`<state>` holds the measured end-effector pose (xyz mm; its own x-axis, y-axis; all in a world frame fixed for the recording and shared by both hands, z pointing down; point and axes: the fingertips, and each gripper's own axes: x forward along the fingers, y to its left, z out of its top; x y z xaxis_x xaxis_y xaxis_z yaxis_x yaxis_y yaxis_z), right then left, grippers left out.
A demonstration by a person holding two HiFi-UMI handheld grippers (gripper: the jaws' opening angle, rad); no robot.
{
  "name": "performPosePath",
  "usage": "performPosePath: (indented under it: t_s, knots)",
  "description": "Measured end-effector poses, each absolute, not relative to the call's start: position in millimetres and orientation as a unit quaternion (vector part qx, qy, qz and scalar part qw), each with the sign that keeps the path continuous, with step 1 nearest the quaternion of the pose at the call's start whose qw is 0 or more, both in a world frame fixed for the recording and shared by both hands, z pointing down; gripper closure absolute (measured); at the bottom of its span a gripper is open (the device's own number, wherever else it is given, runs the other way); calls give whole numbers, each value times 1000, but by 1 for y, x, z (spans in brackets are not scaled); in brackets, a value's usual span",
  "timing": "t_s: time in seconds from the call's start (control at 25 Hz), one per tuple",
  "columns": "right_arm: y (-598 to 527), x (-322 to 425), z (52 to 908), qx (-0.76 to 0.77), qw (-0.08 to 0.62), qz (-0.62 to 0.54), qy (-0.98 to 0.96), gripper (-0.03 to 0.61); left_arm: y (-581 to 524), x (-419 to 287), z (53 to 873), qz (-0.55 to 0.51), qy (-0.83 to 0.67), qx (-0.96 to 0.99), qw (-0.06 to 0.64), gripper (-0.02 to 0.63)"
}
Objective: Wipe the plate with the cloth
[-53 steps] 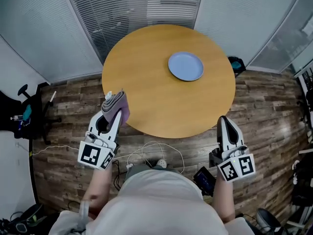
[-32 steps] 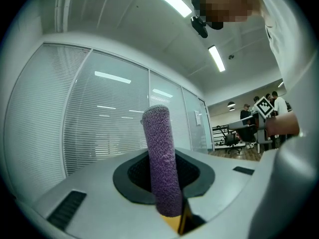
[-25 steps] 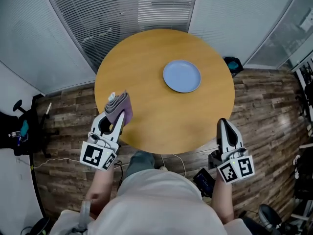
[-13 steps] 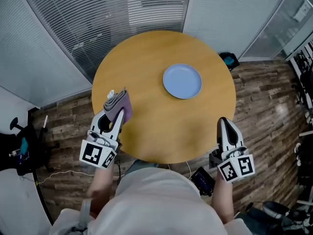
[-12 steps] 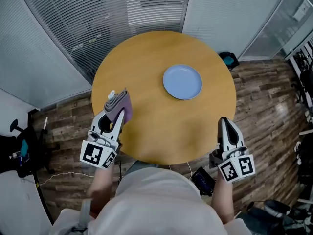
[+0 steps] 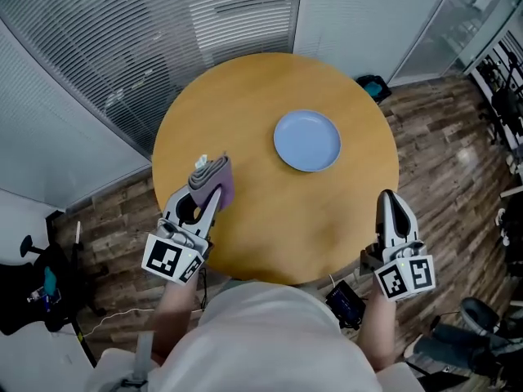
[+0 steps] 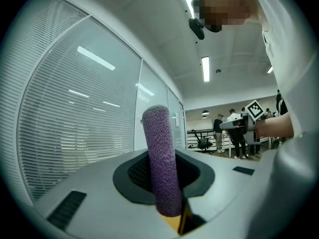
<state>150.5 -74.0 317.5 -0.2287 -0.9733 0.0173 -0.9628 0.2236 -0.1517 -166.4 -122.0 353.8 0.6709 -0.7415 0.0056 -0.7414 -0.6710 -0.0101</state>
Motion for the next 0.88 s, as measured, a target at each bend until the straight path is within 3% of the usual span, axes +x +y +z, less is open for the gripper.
performPosePath:
  t_s: [0.88]
  knots:
    - [-107, 144, 330, -535, 28, -88, 840, 558, -128, -164, 356, -3, 474, -880, 10, 534]
